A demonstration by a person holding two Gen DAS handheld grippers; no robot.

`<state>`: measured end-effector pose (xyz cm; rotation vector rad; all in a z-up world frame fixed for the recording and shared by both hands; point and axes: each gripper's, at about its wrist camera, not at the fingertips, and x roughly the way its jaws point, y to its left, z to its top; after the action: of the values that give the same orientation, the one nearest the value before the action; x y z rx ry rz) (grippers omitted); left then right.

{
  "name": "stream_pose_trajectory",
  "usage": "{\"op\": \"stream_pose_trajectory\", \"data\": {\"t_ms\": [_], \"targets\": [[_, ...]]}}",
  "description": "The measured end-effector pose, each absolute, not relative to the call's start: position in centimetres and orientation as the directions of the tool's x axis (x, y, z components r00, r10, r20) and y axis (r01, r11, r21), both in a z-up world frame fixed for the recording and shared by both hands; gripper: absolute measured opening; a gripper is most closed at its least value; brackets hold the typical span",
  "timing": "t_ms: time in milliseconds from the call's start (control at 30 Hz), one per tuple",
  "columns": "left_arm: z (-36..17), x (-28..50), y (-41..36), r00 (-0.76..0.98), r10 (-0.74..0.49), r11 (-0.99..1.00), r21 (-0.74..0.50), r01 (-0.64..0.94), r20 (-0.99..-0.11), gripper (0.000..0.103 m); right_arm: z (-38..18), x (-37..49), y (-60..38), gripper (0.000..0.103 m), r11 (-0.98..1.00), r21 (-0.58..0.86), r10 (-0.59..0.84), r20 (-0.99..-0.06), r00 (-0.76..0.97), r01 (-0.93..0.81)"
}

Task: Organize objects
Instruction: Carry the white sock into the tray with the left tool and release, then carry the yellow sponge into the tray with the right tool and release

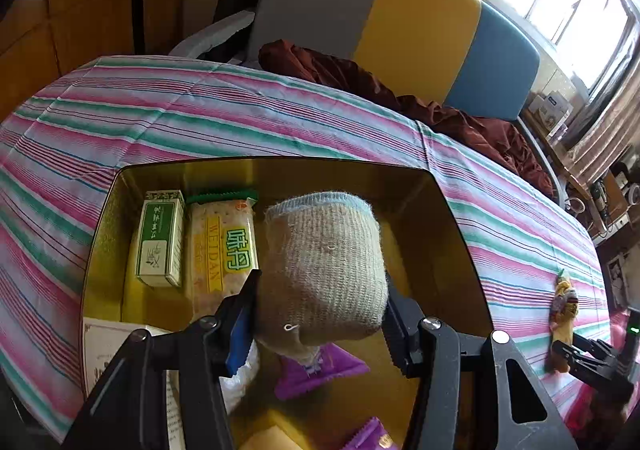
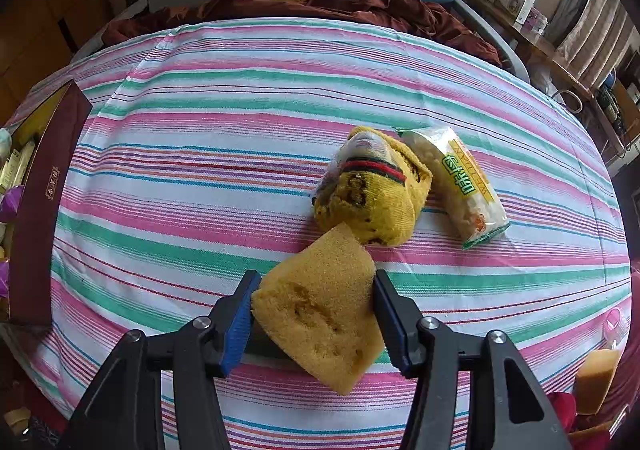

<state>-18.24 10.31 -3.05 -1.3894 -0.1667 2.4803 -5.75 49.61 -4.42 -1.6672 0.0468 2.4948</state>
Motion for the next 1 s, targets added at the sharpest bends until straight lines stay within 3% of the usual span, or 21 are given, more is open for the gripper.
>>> {"op": "stream_pose_trajectory", "data": {"t_ms": [433, 600, 767, 833, 1000], "targets": [[-5.2, -22.3, 11.8, -0.496, 0.224, -0.972, -0.156, -0.175, -0.839, 0.059, -4.5, -5.5, 49.3, 0.057, -0.99, -0.073, 0.113, -0.921, -0.373, -0.119], [-3.1, -19.0, 10.2, -0.563, 0.217, -0.974, -0.138, -0.18, -0.797, 0.061, -4.4, -5.3, 49.1, 0.057, -0.99, -0.085, 0.122, -0.919, -0.376, -0.114], [-0.7, -13.3, 9.5, -0.651, 0.196, -0.972, -0.057, -0.229, -0.733, 0.071, -4.2, -5.2, 48.9, 0.056, -0.99, -0.083, 0.122, -0.912, -0.391, -0.115], [-0.1, -11.2, 9.0, -0.676, 0.192, -0.973, -0.045, -0.228, -0.711, 0.077, -3.8, -5.1, 48.6, 0.056, -0.994, -0.051, 0.088, -0.908, -0.41, -0.102], [0.6, -7.9, 7.5, -0.703, 0.196, -0.974, -0.054, -0.219, -0.684, 0.078, -2.3, -4.8, 45.5, 0.056, -0.997, 0.028, 0.005, -0.891, -0.453, -0.067]]}}
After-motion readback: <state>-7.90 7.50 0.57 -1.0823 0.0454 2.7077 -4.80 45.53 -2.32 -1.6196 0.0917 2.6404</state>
